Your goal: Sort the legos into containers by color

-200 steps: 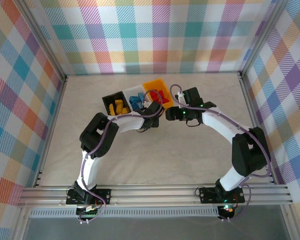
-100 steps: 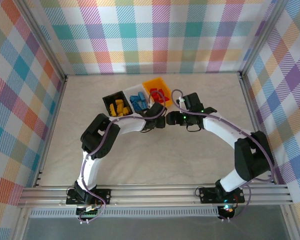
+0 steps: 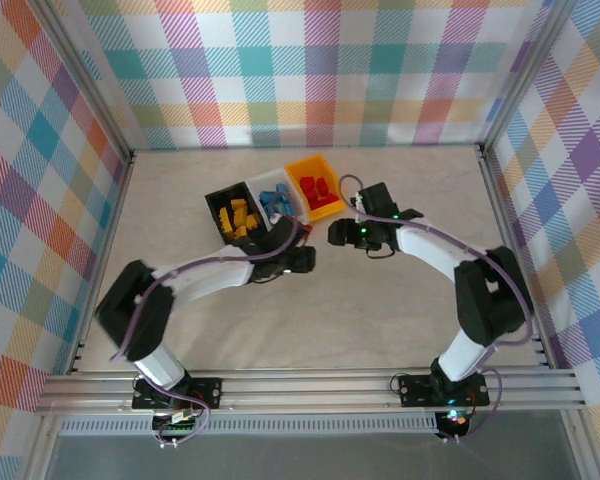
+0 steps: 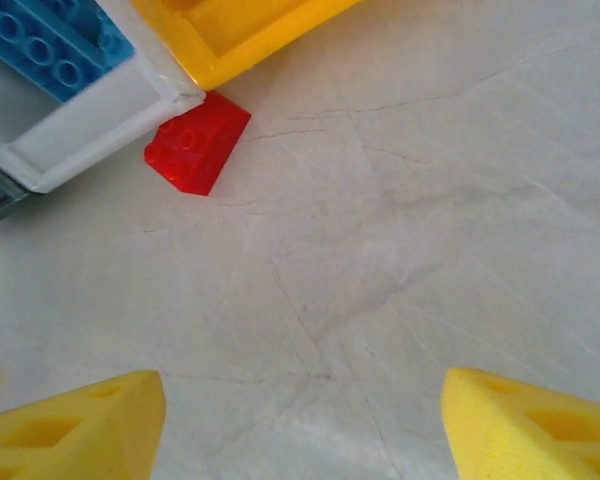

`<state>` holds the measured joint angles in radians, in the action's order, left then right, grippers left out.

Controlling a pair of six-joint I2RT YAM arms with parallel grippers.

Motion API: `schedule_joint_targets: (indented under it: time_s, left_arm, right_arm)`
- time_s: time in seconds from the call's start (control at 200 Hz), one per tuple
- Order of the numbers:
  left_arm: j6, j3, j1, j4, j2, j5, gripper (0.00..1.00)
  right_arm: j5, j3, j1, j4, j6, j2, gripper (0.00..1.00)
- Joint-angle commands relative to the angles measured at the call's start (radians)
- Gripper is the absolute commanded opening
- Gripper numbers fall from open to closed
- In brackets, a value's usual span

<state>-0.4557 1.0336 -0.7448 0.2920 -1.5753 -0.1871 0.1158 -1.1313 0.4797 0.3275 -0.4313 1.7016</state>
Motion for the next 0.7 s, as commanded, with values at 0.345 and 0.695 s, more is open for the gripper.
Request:
schedule_joint_targets:
  time_s: [0.345,0.695]
  left_arm:
    - [0.040,-0.128,0.181,0.257,0.440,-0.062,0.74]
    - [0.069,-0.167,0.217,0.275,0.553,-0.011,0.75]
  right_arm:
    - [-0.325,-0.458,0.229,0.201,-0.086,0.426,0.85]
    - [-0.543,-0.685,0.240,0.320,-0.157,0.601,0.85]
